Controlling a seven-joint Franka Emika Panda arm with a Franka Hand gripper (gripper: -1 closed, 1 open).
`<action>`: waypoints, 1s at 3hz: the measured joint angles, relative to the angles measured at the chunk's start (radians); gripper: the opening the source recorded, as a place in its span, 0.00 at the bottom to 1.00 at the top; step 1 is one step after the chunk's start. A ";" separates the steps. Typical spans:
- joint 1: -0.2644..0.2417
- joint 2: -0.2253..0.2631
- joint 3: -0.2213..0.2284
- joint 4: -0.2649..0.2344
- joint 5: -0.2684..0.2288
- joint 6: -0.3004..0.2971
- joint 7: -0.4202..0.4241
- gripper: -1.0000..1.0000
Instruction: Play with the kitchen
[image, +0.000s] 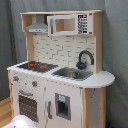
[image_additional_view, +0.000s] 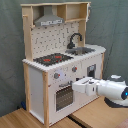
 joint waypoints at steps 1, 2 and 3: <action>0.072 -0.001 0.009 -0.064 0.000 0.044 -0.003 1.00; 0.104 -0.001 0.001 -0.151 0.001 0.081 -0.005 1.00; 0.064 -0.001 -0.001 -0.207 0.002 0.115 0.067 1.00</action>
